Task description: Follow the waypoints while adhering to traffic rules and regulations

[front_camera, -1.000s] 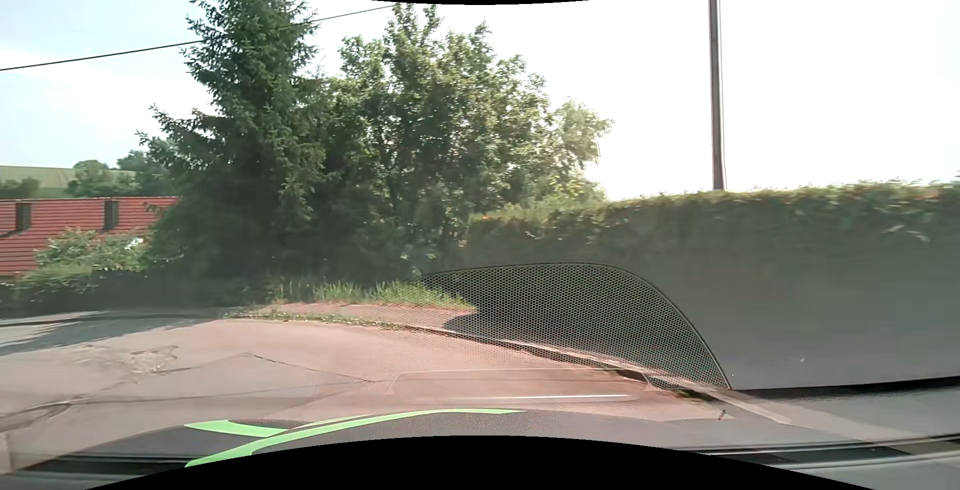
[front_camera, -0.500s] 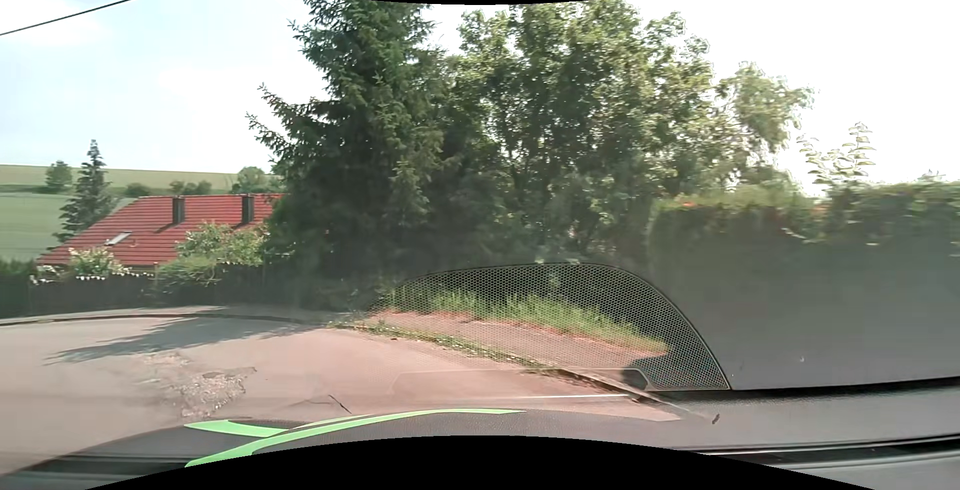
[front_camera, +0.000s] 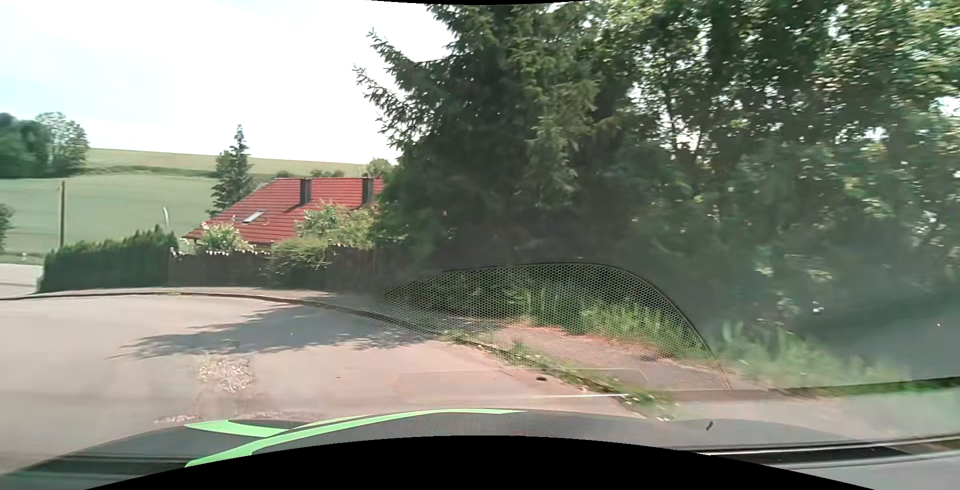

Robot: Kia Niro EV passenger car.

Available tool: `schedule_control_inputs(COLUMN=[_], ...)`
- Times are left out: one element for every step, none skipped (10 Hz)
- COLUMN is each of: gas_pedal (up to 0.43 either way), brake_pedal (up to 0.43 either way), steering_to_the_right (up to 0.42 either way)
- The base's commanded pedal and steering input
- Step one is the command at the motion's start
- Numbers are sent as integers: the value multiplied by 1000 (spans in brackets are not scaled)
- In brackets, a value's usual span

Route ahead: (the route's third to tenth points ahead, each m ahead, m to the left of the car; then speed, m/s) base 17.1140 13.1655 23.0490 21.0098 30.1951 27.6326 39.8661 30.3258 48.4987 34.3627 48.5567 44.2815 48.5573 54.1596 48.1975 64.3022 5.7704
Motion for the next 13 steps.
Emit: schedule_control_inputs(gas_pedal=[0, 0, 0, 0, 0, 0, 0, 0, 0, 0, 0, 0, 0], brake_pedal=[0, 0, 0, 0, 0, 0, 0, 0, 0, 0, 0, 0, 0], steering_to_the_right=[-393, -397, -403, -404, -391, -384, -381, -379, -372, -355, -336, -322, -308])
